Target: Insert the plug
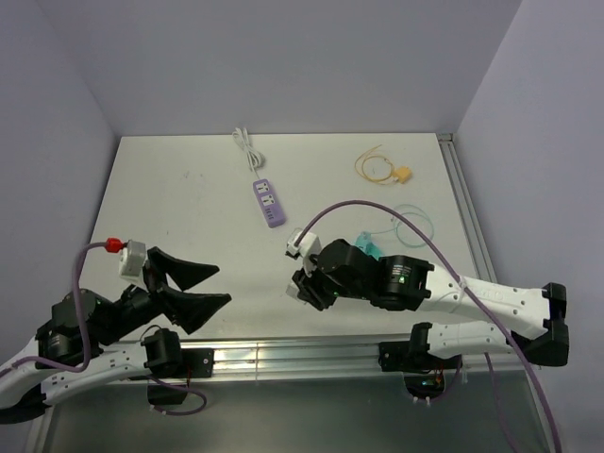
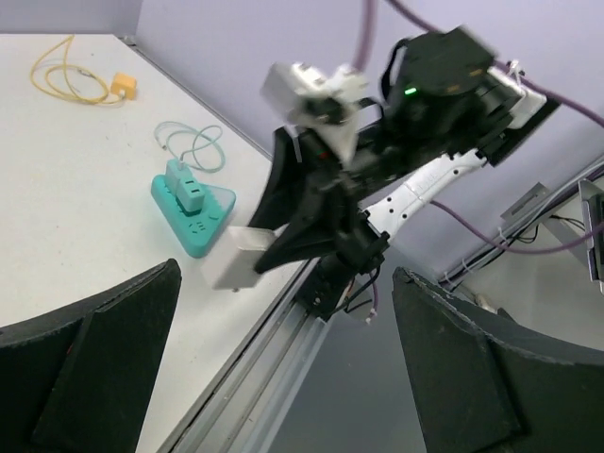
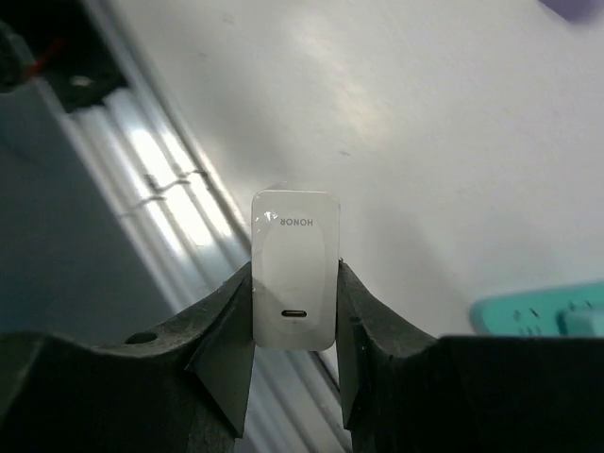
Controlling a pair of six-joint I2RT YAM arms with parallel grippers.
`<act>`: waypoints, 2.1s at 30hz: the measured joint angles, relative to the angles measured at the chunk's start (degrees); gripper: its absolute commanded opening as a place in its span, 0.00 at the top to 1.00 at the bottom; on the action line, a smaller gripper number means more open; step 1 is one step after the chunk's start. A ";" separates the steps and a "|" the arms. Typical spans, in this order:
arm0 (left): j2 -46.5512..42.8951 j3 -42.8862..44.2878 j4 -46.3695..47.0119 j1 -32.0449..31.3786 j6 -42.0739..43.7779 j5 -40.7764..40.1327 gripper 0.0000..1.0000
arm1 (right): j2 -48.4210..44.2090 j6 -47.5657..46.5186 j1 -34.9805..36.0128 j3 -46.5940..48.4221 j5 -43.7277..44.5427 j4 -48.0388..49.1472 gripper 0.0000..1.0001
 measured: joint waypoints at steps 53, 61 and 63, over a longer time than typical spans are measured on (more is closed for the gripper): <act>2.51 -6.58 8.74 0.00 1.20 4.13 0.01 | 7.41 -19.76 -33.31 -12.48 -2.34 0.26 1.00; 2.60 -6.58 8.94 0.00 1.25 4.13 0.00 | 8.87 -20.35 -33.64 -12.57 -1.99 0.15 1.00; 2.78 -6.58 8.94 0.00 1.27 4.13 0.00 | 9.14 -20.50 -33.68 -12.57 -2.01 0.20 1.00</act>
